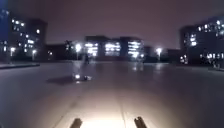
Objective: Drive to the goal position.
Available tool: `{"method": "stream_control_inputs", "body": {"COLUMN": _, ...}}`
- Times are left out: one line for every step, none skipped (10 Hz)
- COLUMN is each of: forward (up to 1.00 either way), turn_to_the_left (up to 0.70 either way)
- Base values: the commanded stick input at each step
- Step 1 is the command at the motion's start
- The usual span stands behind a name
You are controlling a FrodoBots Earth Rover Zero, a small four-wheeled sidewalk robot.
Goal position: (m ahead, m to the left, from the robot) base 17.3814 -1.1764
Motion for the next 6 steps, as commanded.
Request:
{"method": "stream_control_inputs", "body": {"forward": 1.0, "turn_to_the_left": 0.0}}
{"method": "stream_control_inputs", "body": {"forward": 1.0, "turn_to_the_left": 0.0}}
{"method": "stream_control_inputs", "body": {"forward": 1.0, "turn_to_the_left": 0.0}}
{"method": "stream_control_inputs", "body": {"forward": 1.0, "turn_to_the_left": 0.0}}
{"method": "stream_control_inputs", "body": {"forward": 1.0, "turn_to_the_left": 0.0}}
{"method": "stream_control_inputs", "body": {"forward": 1.0, "turn_to_the_left": 0.0}}
